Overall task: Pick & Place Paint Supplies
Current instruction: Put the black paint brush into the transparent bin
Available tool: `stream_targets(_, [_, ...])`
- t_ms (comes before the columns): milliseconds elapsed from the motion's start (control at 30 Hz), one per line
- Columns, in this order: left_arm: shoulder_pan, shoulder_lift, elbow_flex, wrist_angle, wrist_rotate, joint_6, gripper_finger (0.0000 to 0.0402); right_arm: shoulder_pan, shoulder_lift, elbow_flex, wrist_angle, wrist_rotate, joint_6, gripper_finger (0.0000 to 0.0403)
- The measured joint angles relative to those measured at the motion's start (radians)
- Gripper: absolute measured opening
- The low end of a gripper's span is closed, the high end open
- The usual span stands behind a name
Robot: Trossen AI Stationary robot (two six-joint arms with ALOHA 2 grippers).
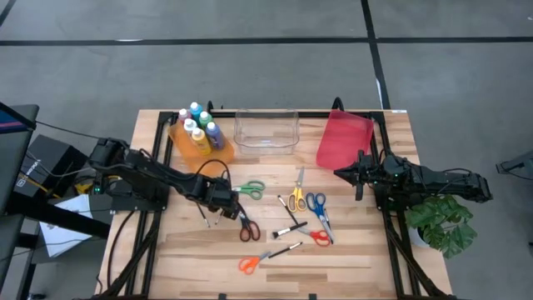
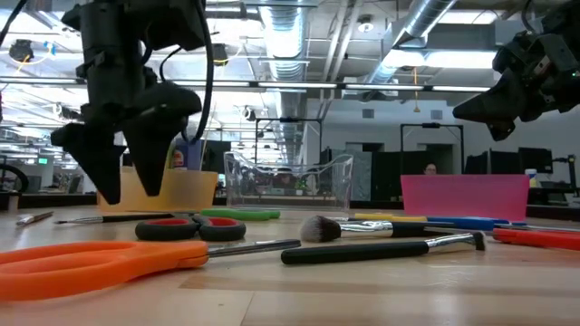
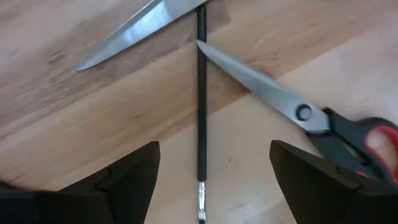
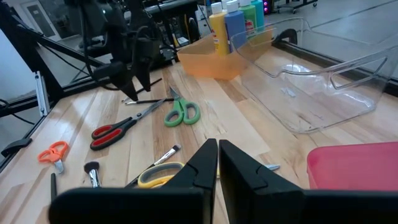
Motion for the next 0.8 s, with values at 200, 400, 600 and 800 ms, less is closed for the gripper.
stream_targets(200, [0.002,0.089,0.005,0.016,0.041,0.028,0.0295,0.000,0.000,0.000,0.000,0.000,0.000,0.0014])
stream_targets(400, [0.006,0.117,0.004,-0.012,0.071,0.028,0.0212,0.000,0.000,0.000,0.000,0.000,0.000,0.0014])
stream_targets(600, [0.020,0.073,-0.003,-0.020,0.072,0.025,0.0087,0.000,0.000,0.000,0.000,0.000,0.000,0.0014])
stream_targets(800, [0.026,0.086,0.001,0.021,0.114,0.053,0.0010,0.000,0.000,0.000,0.000,0.000,0.000,0.0014])
